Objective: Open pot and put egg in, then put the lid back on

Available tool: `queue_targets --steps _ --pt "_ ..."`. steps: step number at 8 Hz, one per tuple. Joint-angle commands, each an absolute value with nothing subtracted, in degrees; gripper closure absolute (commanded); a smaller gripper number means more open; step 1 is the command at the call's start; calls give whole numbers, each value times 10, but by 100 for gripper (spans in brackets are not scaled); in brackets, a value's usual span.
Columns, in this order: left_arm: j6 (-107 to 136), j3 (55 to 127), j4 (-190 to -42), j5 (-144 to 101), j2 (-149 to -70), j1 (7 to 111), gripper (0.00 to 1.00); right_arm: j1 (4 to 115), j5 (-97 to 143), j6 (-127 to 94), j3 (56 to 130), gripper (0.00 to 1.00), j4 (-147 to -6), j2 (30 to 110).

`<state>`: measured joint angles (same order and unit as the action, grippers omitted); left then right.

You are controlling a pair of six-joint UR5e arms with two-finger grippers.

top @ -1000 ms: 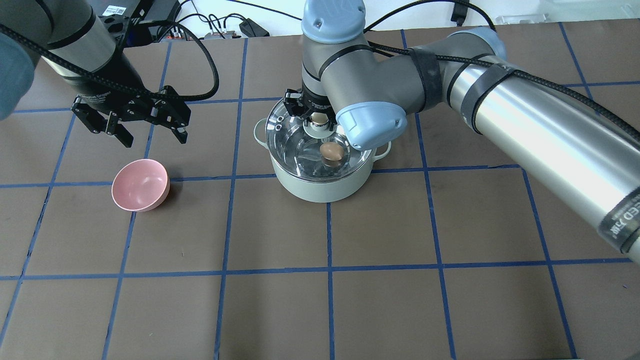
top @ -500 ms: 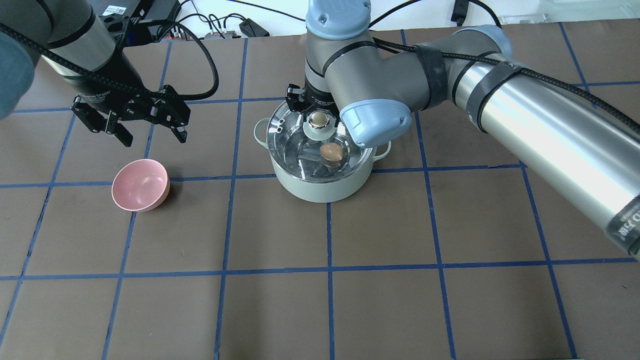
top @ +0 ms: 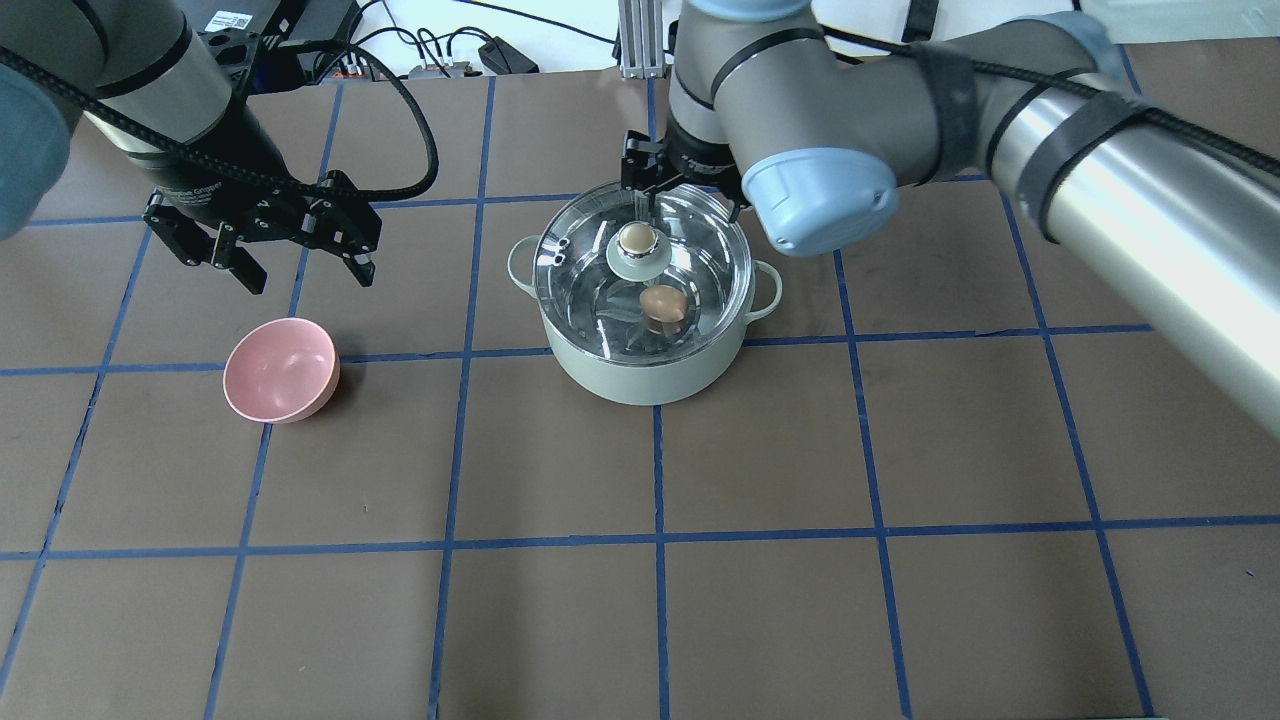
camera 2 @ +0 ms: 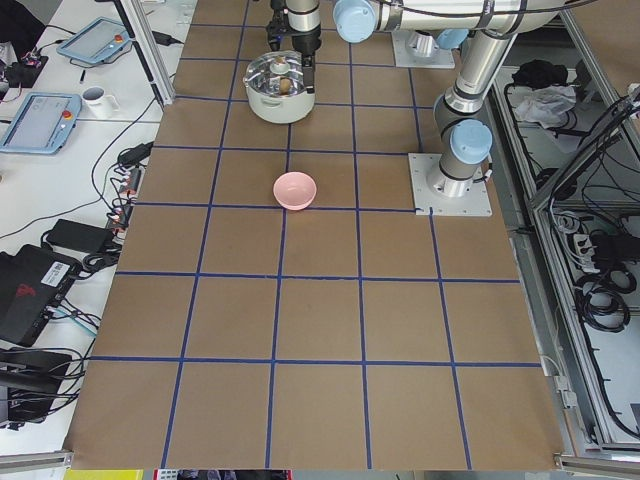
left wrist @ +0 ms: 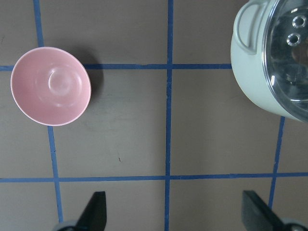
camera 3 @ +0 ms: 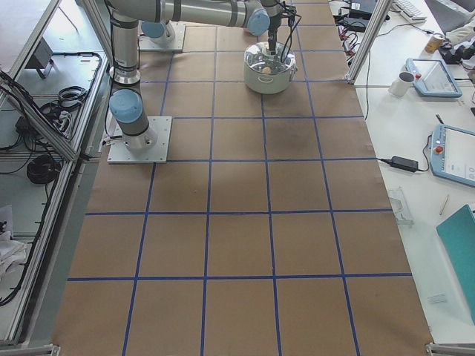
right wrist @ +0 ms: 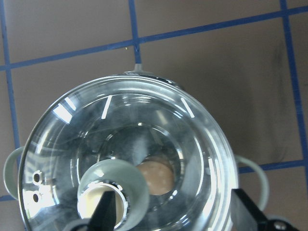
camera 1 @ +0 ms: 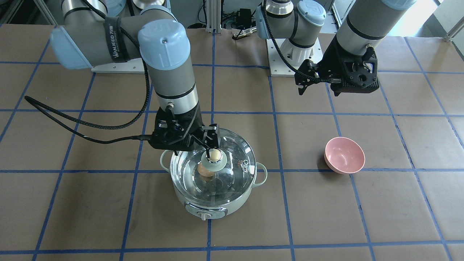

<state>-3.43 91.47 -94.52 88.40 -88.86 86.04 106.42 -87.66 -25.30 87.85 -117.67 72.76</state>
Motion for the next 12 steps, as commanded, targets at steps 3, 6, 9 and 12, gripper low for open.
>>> queue_targets --steps 3,6,9,12 --pt "-35 913 -944 884 -889 860 0 913 -877 -32 876 1 -908 916" --pt "-34 909 -945 885 -888 860 0 911 -867 -4 881 0 -849 967" --pt "-35 906 -945 898 -886 861 0 905 -868 68 878 0 -848 960" --pt "-33 904 -953 941 -882 873 0 899 -869 70 881 0 -850 953"
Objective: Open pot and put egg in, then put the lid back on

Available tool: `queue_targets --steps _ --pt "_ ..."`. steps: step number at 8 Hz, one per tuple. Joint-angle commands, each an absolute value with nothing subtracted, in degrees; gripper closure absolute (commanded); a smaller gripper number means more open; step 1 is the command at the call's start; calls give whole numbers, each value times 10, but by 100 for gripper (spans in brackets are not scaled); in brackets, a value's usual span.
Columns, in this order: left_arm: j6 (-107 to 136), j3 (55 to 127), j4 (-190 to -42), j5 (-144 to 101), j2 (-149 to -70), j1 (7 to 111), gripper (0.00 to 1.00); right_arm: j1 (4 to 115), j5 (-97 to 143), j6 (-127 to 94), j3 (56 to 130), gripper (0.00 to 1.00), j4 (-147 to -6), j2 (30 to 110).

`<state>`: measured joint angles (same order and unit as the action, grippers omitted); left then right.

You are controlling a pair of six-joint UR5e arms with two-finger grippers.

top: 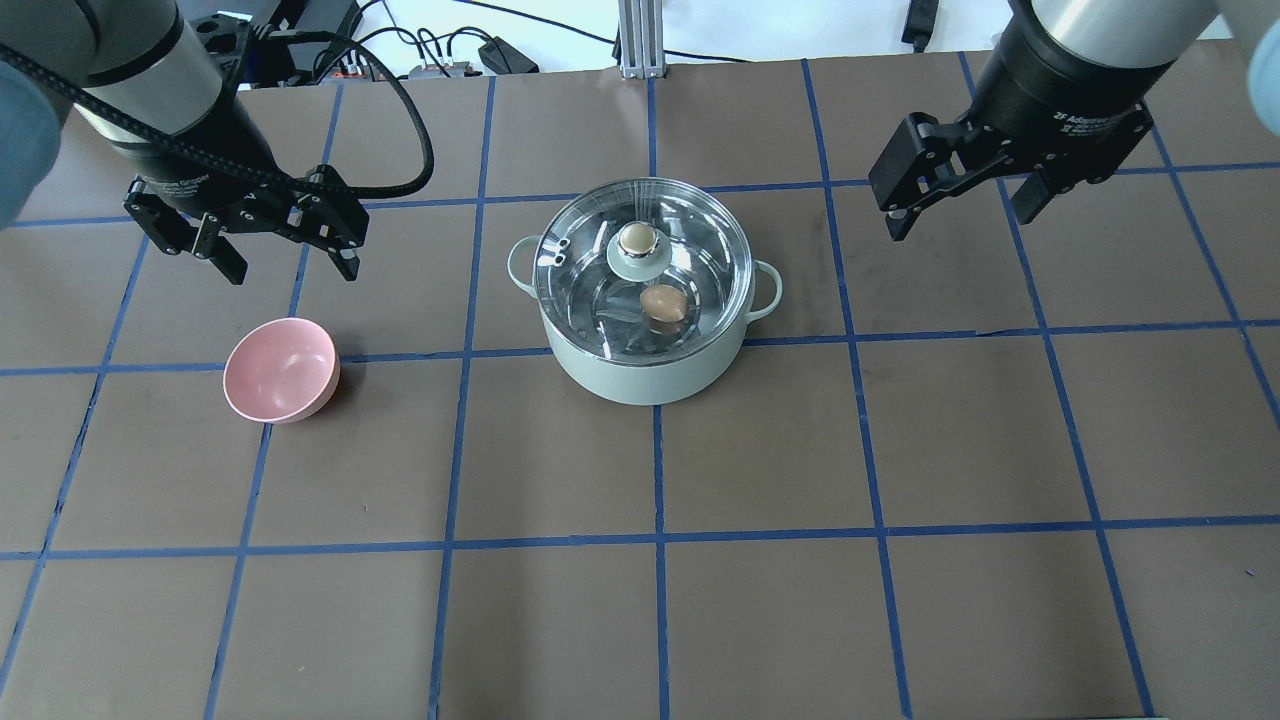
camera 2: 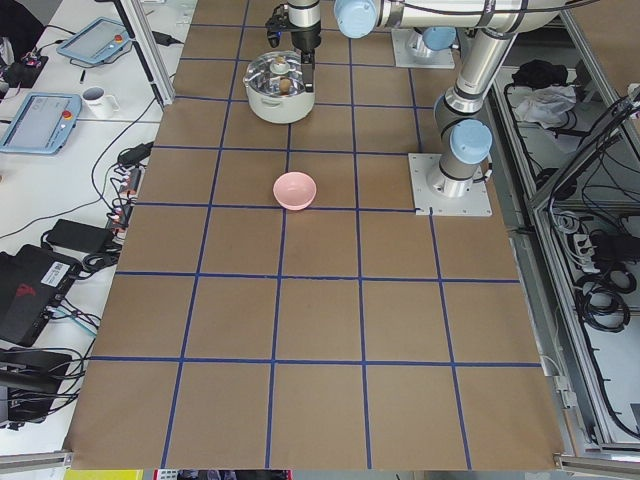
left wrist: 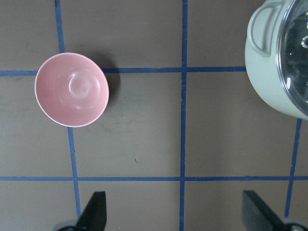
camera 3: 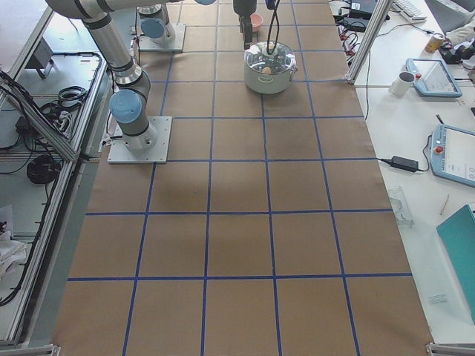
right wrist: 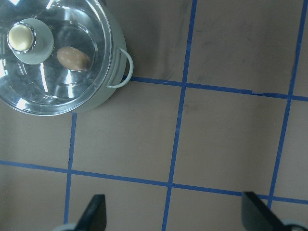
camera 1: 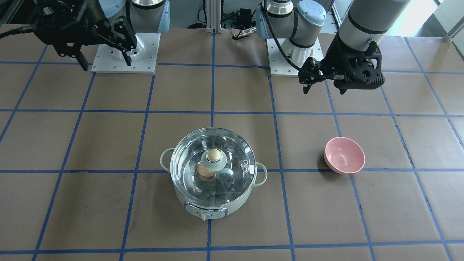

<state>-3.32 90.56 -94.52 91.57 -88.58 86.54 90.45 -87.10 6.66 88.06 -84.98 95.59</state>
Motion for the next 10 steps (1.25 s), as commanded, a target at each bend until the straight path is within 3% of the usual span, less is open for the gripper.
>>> queue_targets --steps 1,10 --pt "-28 899 -953 941 -883 888 0 896 -867 67 881 0 -853 952" --pt "-24 870 -991 934 -886 903 0 889 -866 63 881 0 -853 949"
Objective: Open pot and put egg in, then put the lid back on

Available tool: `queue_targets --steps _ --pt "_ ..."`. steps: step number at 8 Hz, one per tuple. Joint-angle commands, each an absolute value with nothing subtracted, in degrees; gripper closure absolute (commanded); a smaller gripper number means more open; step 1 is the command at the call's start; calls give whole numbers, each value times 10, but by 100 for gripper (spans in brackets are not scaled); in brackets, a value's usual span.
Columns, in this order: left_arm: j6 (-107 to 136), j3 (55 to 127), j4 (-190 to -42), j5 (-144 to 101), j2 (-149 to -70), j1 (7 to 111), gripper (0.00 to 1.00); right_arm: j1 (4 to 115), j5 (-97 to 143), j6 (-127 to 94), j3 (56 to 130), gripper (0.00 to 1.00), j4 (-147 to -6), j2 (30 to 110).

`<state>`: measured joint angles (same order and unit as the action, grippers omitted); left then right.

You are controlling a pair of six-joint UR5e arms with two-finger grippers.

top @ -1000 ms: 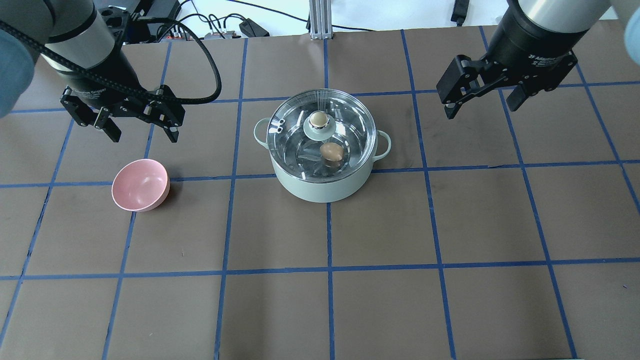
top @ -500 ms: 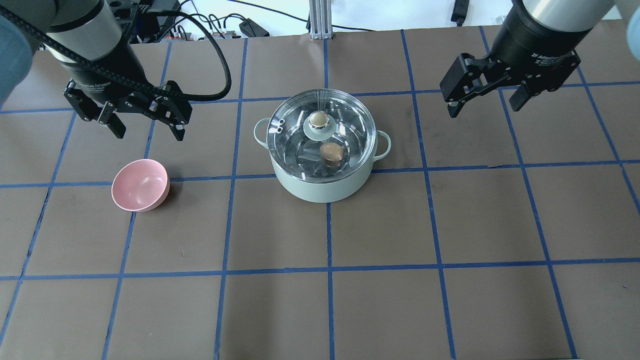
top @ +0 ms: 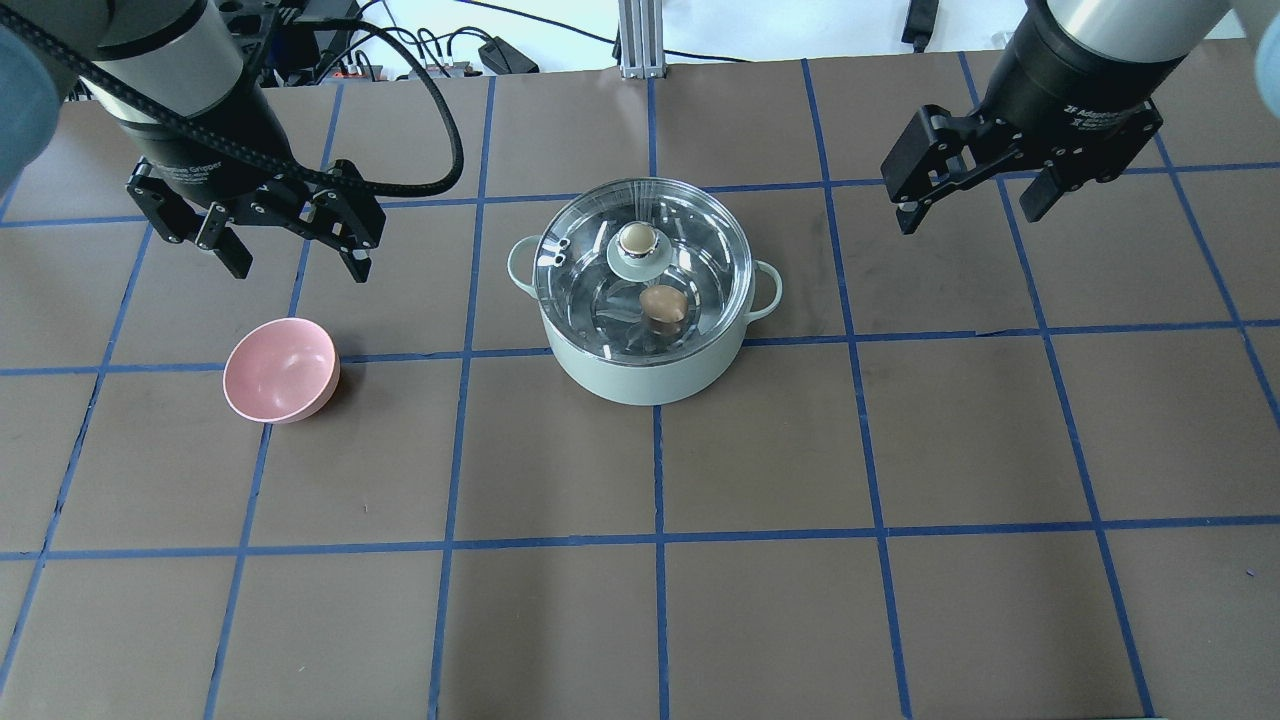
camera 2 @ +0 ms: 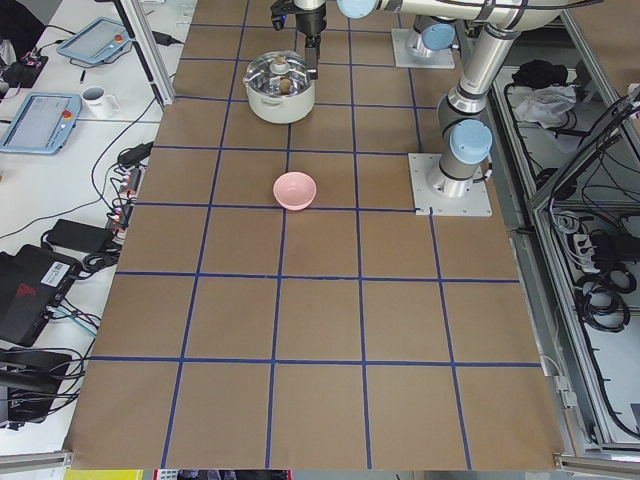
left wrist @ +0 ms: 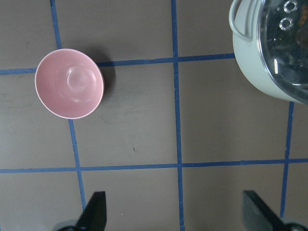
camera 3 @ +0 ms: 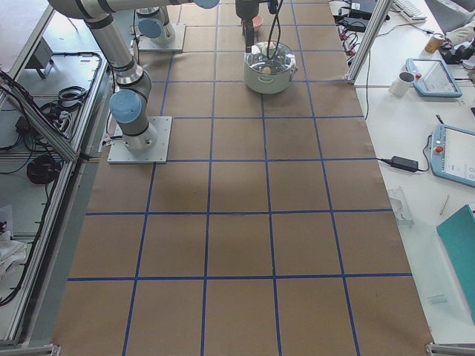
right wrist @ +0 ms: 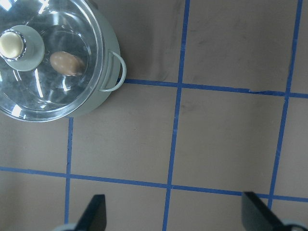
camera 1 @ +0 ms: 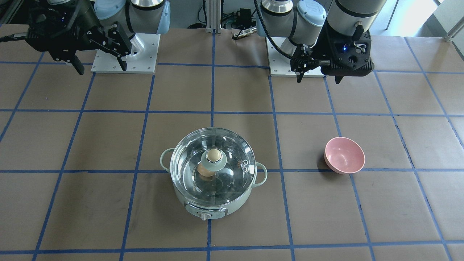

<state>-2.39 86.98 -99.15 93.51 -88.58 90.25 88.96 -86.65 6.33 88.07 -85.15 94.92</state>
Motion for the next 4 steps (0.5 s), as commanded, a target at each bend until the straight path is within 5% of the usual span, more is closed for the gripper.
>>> queue_targets --steps 1,4 --pt "-24 870 -991 933 -886 903 0 889 -867 63 882 0 -852 949" --pt "-20 871 -982 936 -886 903 0 890 -867 63 882 0 -852 949"
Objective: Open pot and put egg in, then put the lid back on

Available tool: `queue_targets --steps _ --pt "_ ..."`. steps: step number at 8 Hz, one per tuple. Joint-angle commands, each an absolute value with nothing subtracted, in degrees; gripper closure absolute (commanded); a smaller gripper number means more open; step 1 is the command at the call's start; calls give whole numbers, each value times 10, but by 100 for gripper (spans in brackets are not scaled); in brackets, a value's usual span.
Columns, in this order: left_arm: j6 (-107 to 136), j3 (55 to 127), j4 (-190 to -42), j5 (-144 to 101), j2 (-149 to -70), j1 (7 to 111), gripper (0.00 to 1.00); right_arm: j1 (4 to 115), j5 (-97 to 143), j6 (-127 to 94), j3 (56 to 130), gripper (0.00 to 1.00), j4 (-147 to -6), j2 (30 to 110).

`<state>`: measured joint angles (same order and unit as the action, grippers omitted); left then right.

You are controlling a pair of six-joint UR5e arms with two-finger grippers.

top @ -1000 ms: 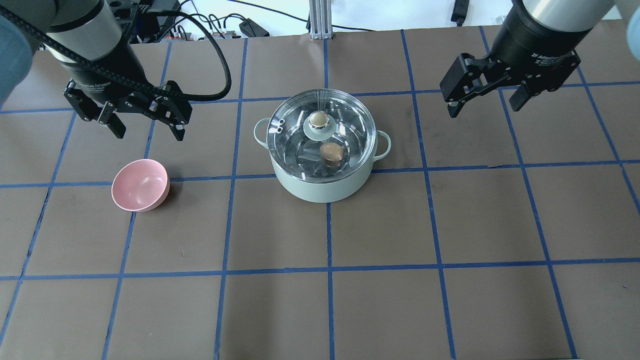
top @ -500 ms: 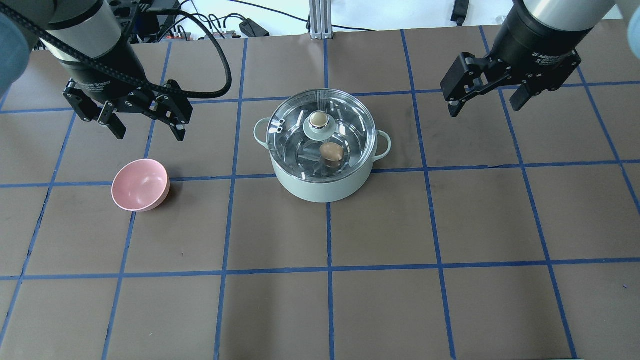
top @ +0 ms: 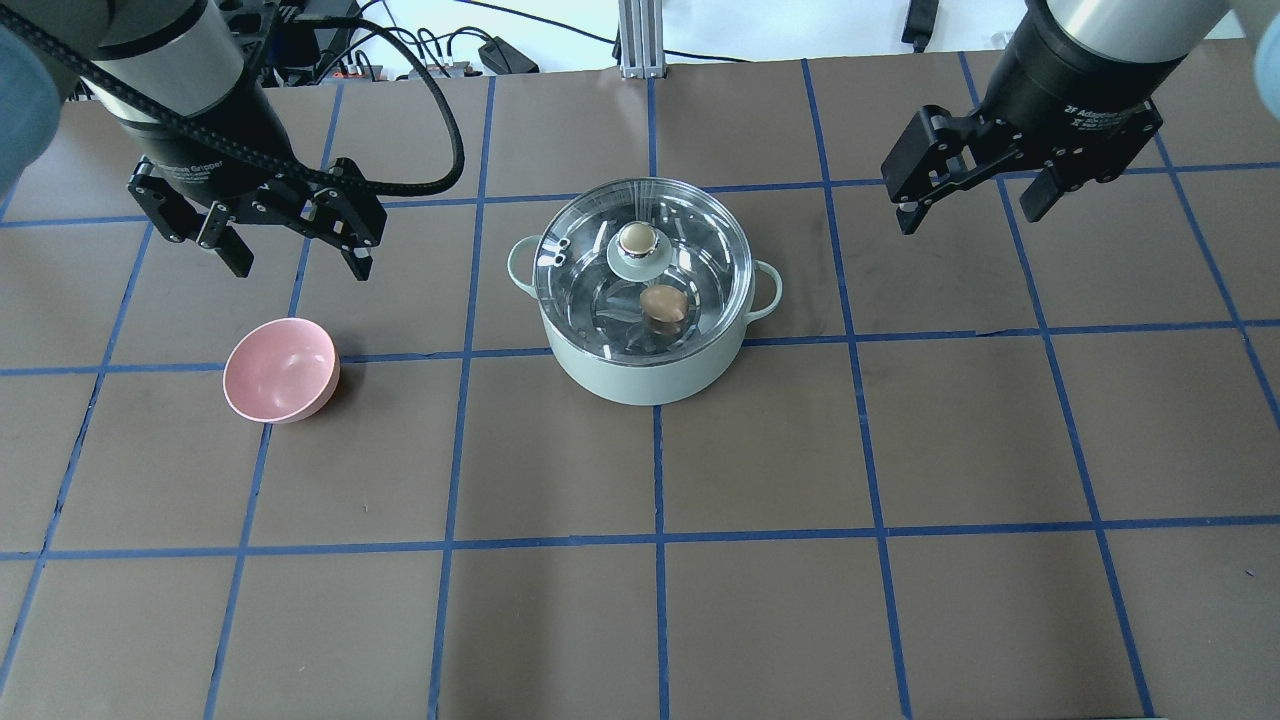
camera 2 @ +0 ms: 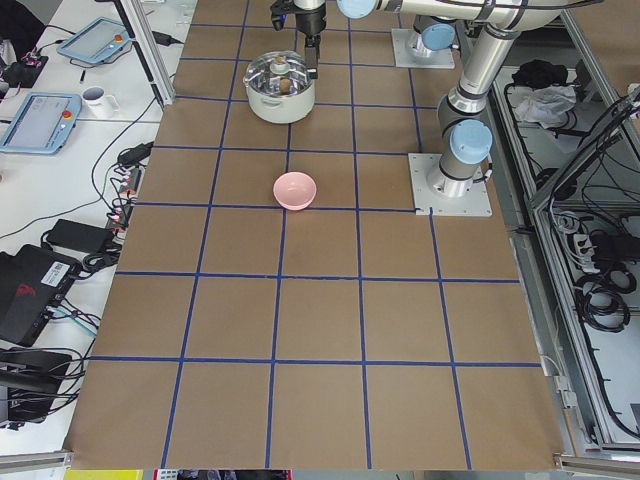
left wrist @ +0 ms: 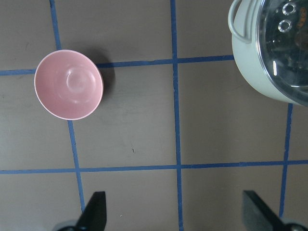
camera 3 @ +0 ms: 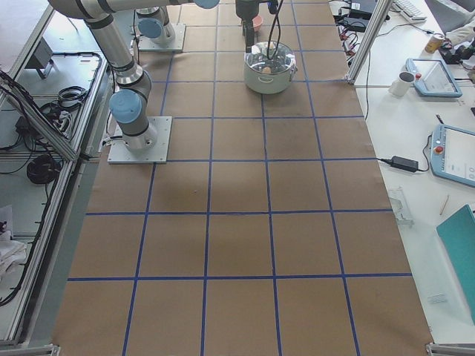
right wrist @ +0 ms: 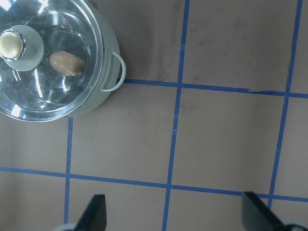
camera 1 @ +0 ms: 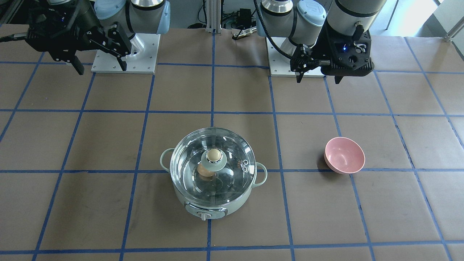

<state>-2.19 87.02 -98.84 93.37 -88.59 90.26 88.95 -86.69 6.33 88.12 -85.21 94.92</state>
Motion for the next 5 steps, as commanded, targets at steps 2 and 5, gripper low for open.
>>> queue_targets --steps 2,5 --pt "-21 874 -978 936 -886 903 0 889 -867 63 882 0 -852 948" --pt "-23 879 -952 935 -886 902 0 889 -867 63 882 0 -851 949"
